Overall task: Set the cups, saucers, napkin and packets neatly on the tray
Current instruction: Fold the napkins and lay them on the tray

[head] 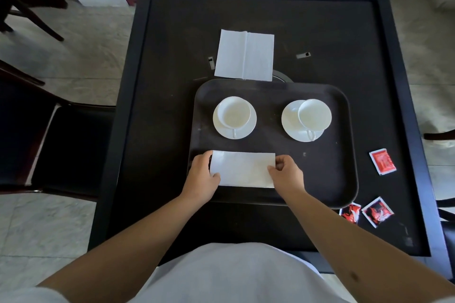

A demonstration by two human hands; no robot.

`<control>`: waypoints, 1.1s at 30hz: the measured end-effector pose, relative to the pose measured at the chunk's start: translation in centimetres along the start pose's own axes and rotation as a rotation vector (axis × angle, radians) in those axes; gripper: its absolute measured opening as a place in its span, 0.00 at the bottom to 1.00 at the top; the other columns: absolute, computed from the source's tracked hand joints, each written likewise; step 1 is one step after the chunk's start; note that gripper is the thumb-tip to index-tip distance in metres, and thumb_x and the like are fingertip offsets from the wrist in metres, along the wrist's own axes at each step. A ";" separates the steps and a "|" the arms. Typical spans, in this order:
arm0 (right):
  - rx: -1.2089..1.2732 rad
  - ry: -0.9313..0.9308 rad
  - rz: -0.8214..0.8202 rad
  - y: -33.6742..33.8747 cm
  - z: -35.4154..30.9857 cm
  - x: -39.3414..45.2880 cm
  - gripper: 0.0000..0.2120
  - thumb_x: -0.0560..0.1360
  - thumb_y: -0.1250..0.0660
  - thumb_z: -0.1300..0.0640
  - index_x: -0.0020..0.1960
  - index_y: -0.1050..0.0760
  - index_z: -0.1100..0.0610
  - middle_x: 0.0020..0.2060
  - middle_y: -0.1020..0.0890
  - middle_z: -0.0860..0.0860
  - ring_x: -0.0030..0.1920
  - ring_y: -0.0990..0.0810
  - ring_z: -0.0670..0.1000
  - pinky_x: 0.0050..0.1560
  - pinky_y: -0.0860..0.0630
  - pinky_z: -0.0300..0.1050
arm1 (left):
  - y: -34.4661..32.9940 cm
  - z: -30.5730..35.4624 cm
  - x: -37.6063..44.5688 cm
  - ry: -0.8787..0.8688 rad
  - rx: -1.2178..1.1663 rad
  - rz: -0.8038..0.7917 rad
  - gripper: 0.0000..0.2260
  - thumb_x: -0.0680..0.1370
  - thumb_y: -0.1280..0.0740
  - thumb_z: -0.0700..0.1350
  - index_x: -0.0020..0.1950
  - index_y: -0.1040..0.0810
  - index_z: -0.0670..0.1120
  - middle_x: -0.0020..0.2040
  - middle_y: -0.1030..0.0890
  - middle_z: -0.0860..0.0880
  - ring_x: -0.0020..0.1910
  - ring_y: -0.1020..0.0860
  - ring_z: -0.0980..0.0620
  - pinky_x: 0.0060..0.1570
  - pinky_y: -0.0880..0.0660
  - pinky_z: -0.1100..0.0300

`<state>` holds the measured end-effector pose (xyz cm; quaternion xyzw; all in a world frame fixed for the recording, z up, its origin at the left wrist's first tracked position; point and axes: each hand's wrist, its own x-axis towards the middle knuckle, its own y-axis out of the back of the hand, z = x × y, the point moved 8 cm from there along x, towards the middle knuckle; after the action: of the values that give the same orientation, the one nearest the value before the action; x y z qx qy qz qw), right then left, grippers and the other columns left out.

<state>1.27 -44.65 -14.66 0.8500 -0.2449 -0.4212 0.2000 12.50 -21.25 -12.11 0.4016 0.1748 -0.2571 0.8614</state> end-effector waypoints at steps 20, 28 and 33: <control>-0.979 0.622 -0.158 -4.0 -1.8 -6.3 0.27 0.79 0.40 0.41 0.73 0.40 0.50 0.77 0.43 0.53 0.74 0.43 0.57 0.70 0.38 0.56 | -3.2 0.7 -3.3 -0.424 0.799 -0.155 0.26 0.80 0.40 0.54 0.76 0.41 0.51 0.78 0.45 0.46 0.75 0.43 0.43 0.68 0.38 0.43; -1.038 0.587 -0.243 -3.4 -1.6 -6.3 0.29 0.79 0.44 0.38 0.76 0.45 0.48 0.78 0.46 0.51 0.75 0.44 0.56 0.70 0.37 0.57 | -3.2 0.5 -3.6 -0.379 0.865 -0.249 0.27 0.82 0.43 0.57 0.78 0.45 0.52 0.80 0.51 0.46 0.78 0.50 0.45 0.72 0.44 0.40; -1.046 0.576 -0.273 -3.3 -1.6 -6.6 0.29 0.79 0.43 0.39 0.77 0.44 0.48 0.79 0.47 0.51 0.76 0.44 0.56 0.71 0.39 0.58 | -3.1 0.5 -4.3 -0.364 0.895 -0.337 0.29 0.82 0.43 0.58 0.80 0.49 0.50 0.81 0.58 0.43 0.79 0.56 0.42 0.75 0.47 0.43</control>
<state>-0.03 -37.96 -11.46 0.7425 0.1695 -0.2608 0.5933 7.25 -21.99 -11.46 0.6463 -0.0428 -0.5080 0.5679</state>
